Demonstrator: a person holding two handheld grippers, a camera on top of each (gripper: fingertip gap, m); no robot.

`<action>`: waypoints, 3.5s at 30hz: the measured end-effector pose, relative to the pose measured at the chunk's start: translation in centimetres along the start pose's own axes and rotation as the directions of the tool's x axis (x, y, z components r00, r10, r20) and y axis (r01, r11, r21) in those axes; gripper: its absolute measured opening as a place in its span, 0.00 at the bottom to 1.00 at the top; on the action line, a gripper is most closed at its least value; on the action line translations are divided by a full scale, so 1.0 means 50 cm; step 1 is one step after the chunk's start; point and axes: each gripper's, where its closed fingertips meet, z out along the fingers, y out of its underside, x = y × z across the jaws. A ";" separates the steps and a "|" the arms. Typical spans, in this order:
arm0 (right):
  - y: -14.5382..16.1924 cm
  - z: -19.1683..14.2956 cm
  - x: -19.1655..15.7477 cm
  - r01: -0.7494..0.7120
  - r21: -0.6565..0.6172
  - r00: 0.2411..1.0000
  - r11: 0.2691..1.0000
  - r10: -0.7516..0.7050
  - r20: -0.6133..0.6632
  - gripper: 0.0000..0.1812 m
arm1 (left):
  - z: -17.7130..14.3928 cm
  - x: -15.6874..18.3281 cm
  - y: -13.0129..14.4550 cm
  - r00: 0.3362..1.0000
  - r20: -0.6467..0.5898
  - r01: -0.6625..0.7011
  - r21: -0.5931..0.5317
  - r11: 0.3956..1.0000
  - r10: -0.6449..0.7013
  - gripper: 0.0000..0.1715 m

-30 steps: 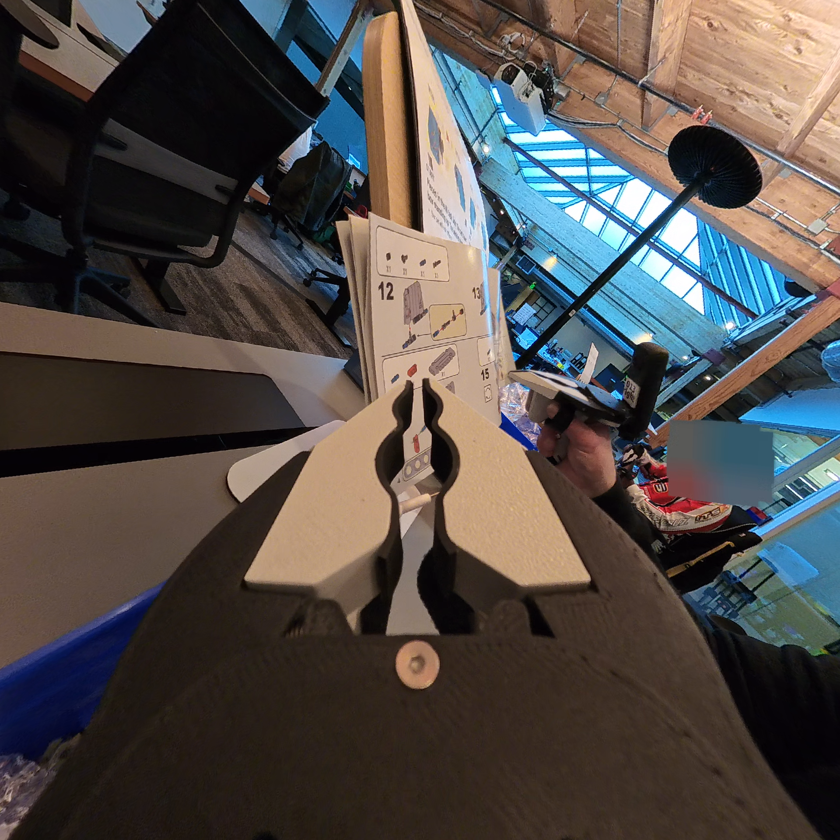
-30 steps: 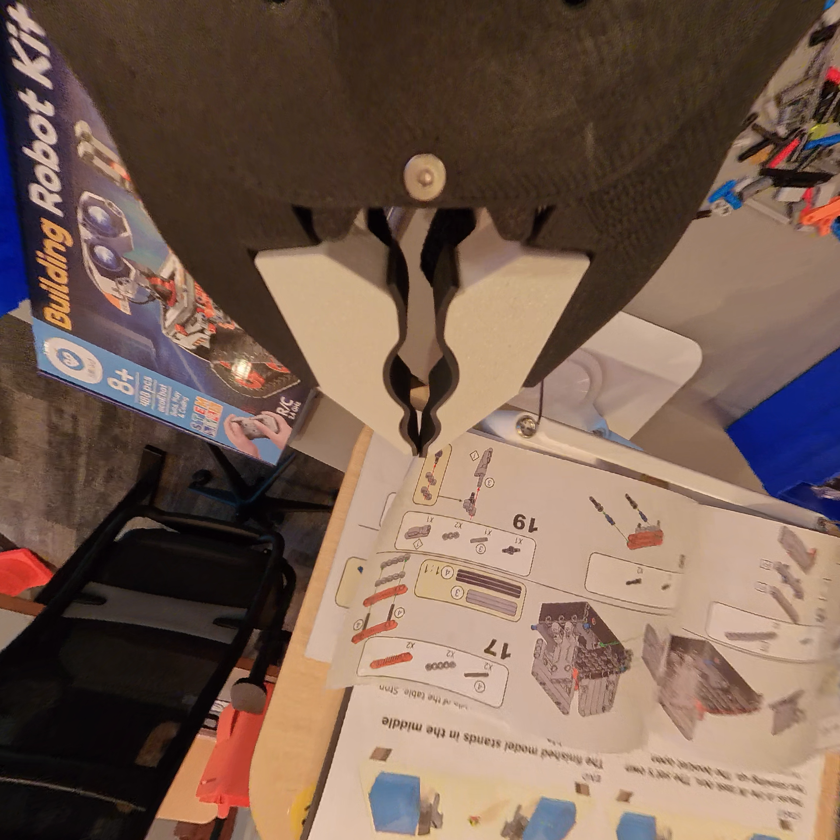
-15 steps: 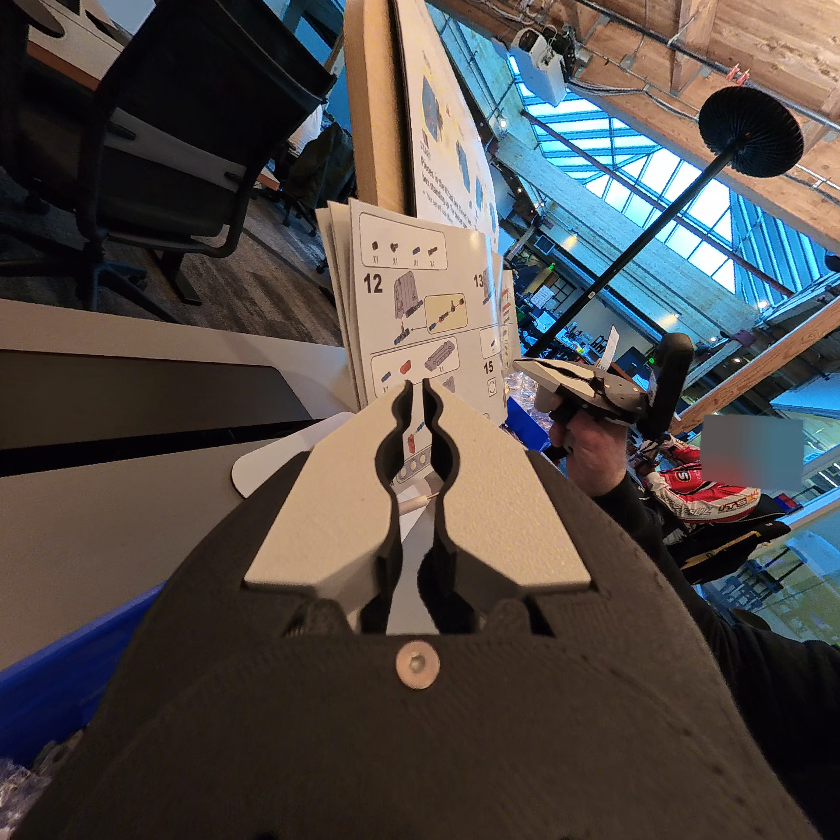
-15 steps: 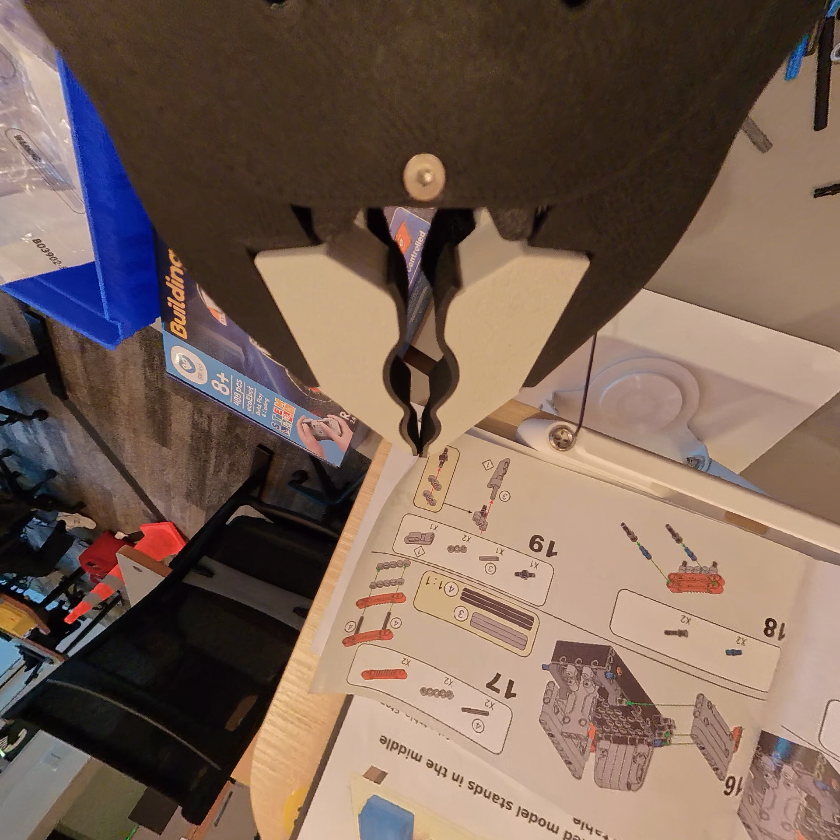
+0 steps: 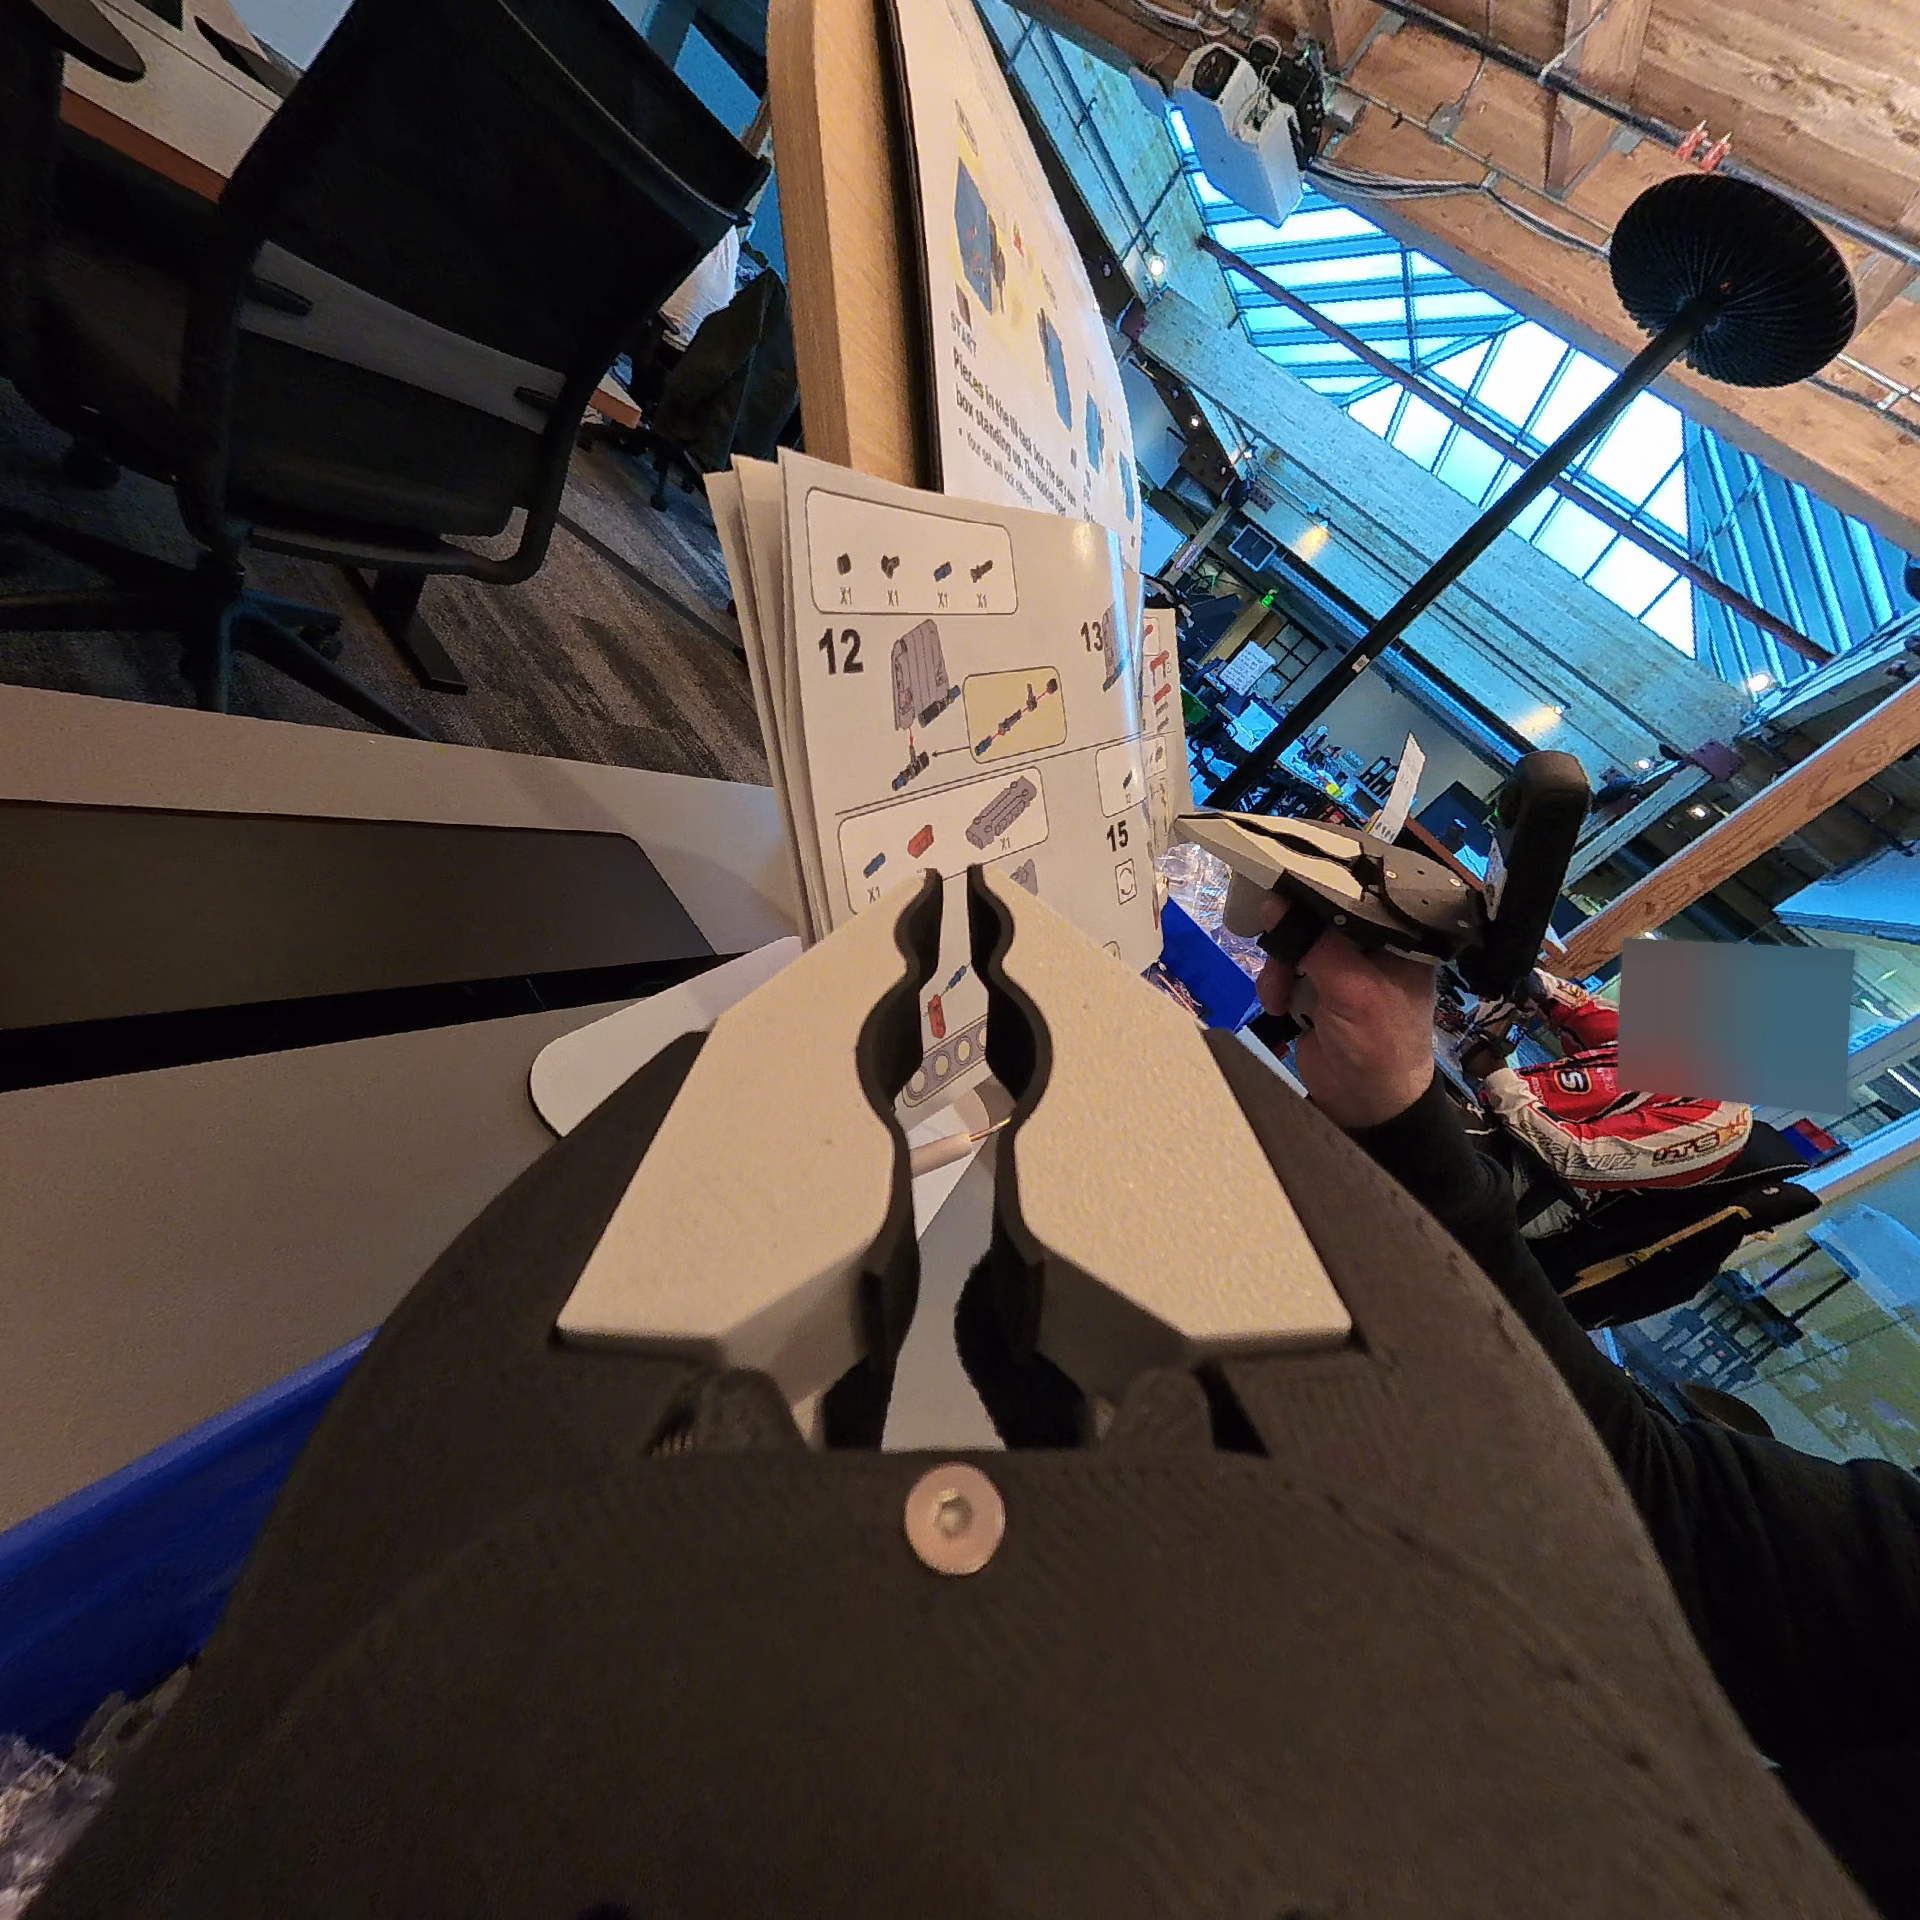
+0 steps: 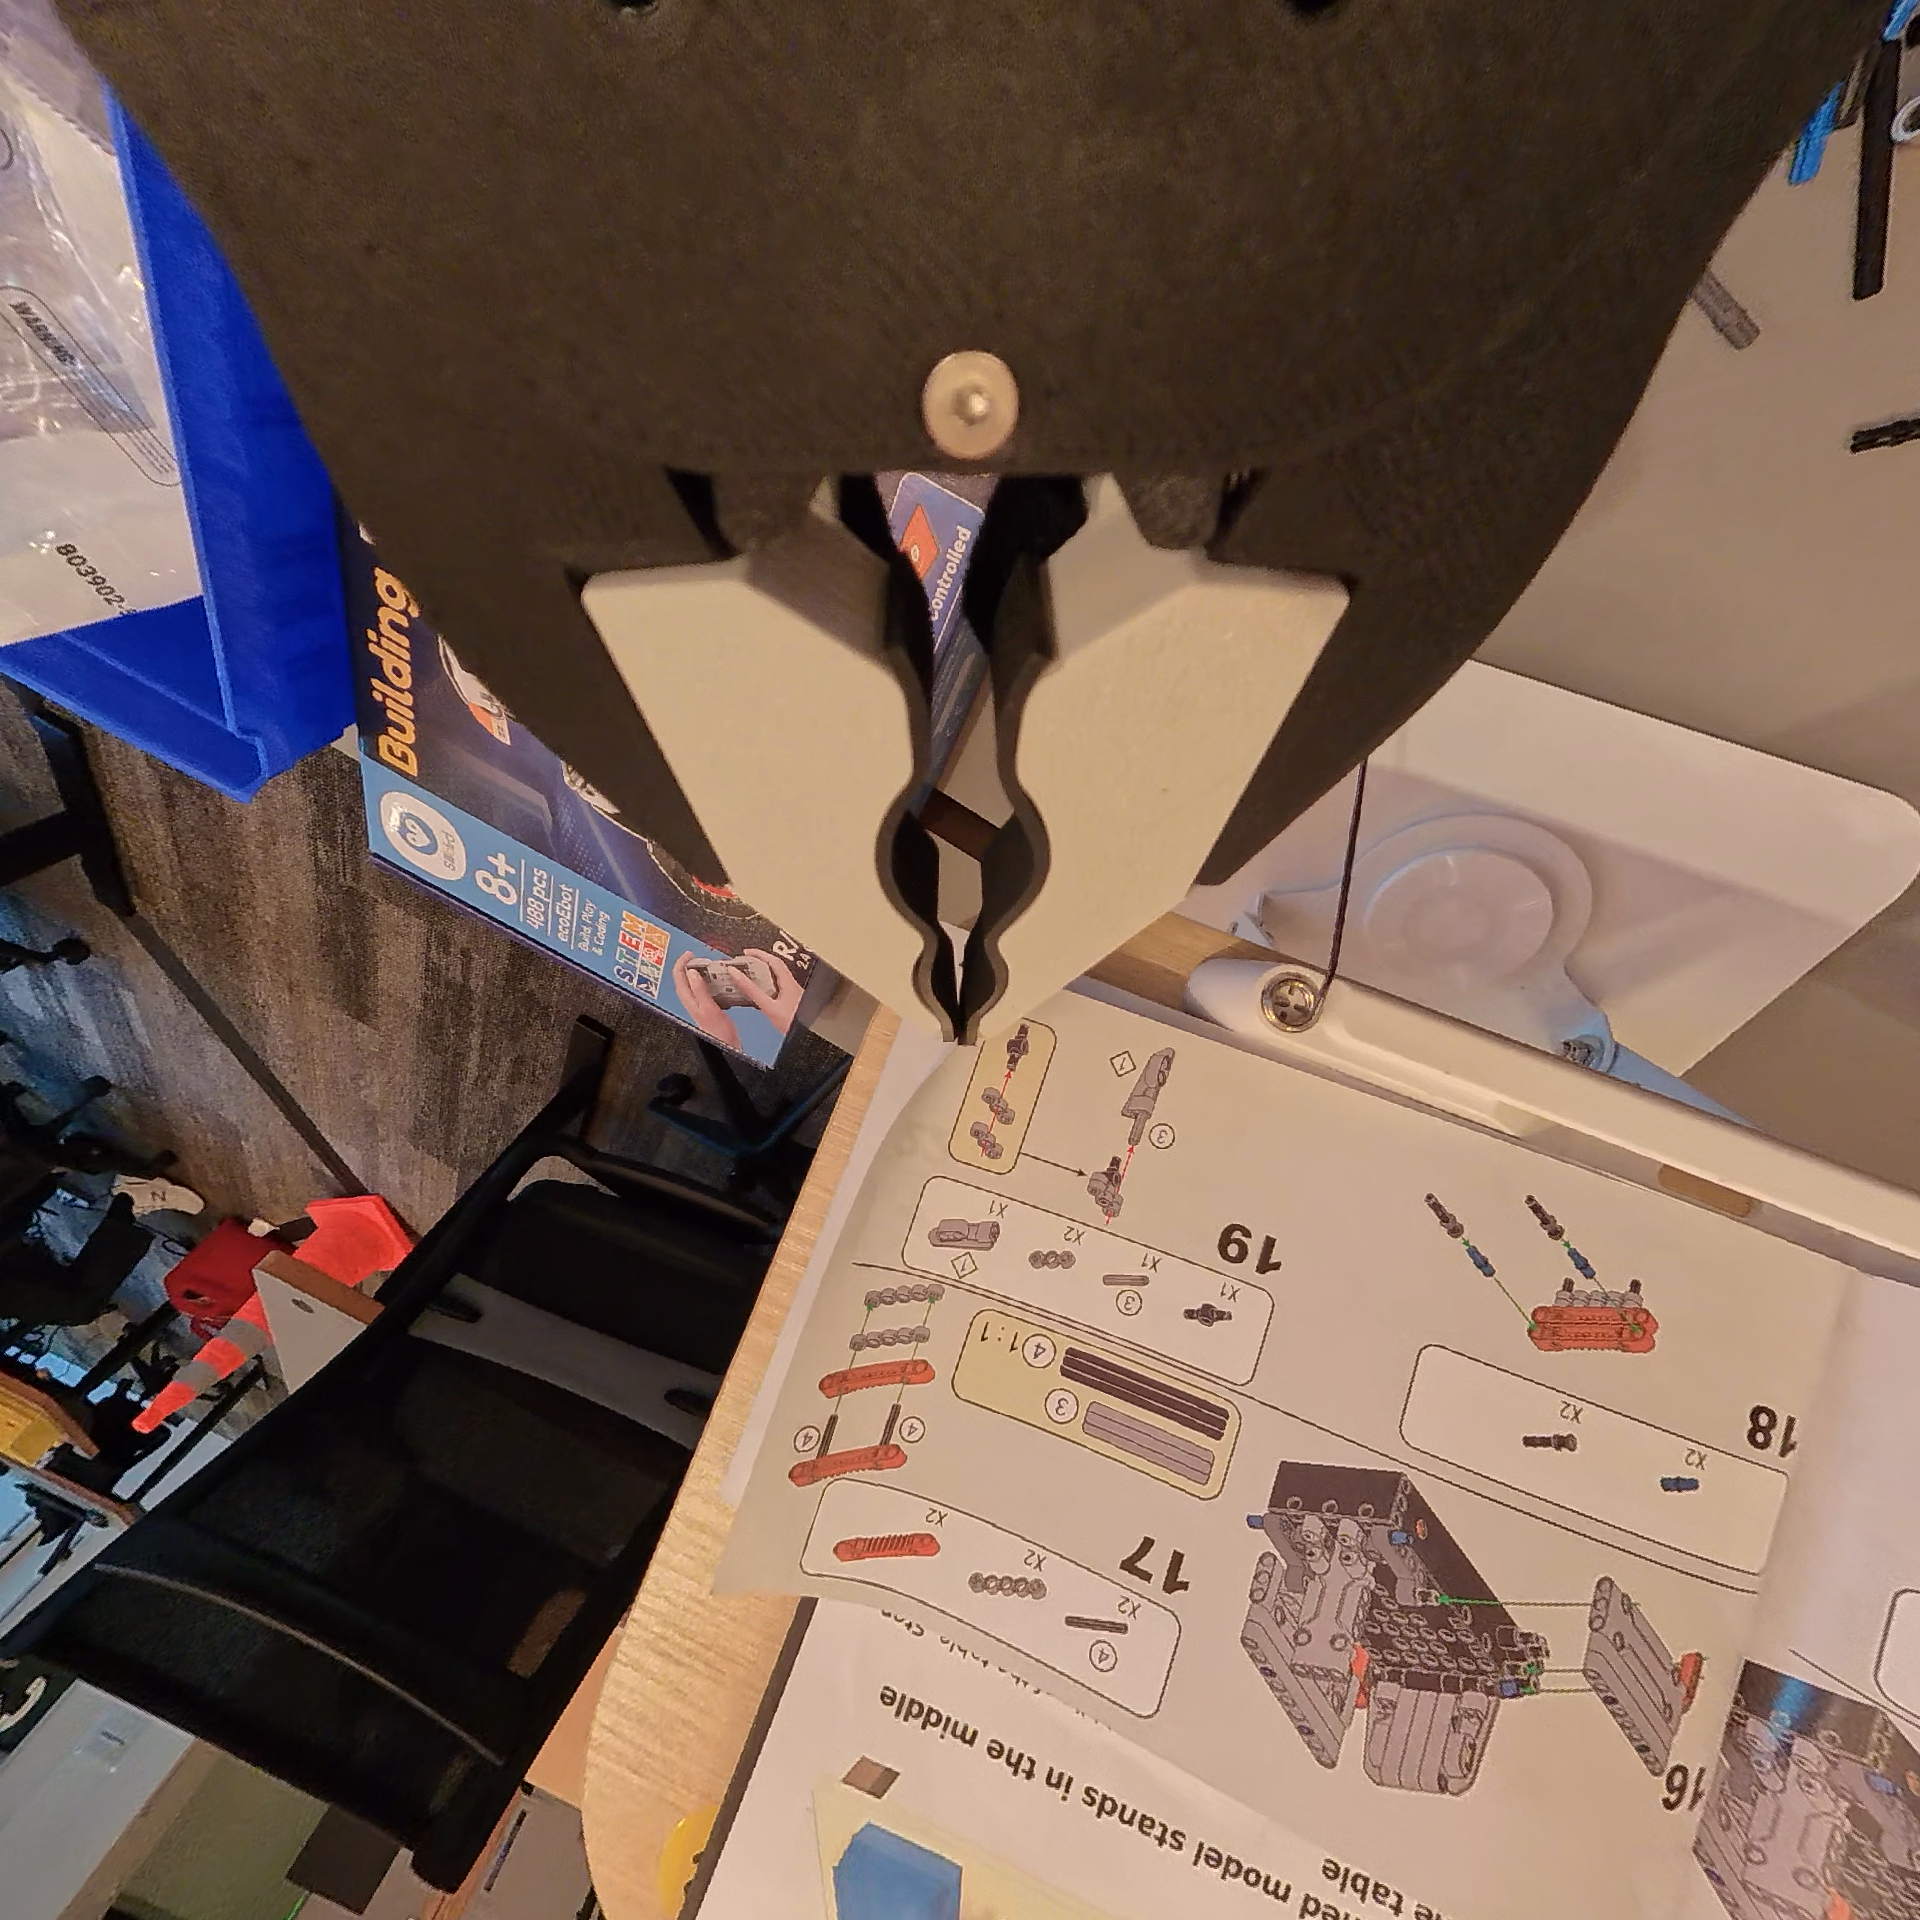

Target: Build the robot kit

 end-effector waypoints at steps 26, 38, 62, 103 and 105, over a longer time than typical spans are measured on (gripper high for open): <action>-0.023 -0.057 0.079 -0.195 0.069 0.980 0.978 0.191 0.057 0.09 | -0.026 0.048 -0.035 0.997 -0.009 -0.073 0.032 0.997 0.073 0.05; -0.226 -0.262 0.023 -0.150 0.340 0.981 0.928 0.097 0.169 0.09 | -0.047 0.185 -0.080 0.955 -0.059 -0.287 0.075 0.955 0.292 0.13; 0.084 -0.490 0.056 0.136 0.055 0.921 0.989 -0.147 0.361 0.08 | 0.156 0.511 0.108 0.737 -0.327 -0.652 -0.114 0.750 0.592 0.16; 0.457 -0.470 -0.037 0.283 -0.251 0.708 0.926 -0.024 0.706 0.03 | 0.473 0.535 0.833 0.621 -0.677 -0.778 -0.475 0.410 0.395 0.05; 0.457 -0.469 -0.036 0.287 -0.253 0.711 0.924 -0.029 0.703 0.03 | 0.474 0.536 0.834 0.627 -0.681 -0.771 -0.475 0.423 0.379 0.05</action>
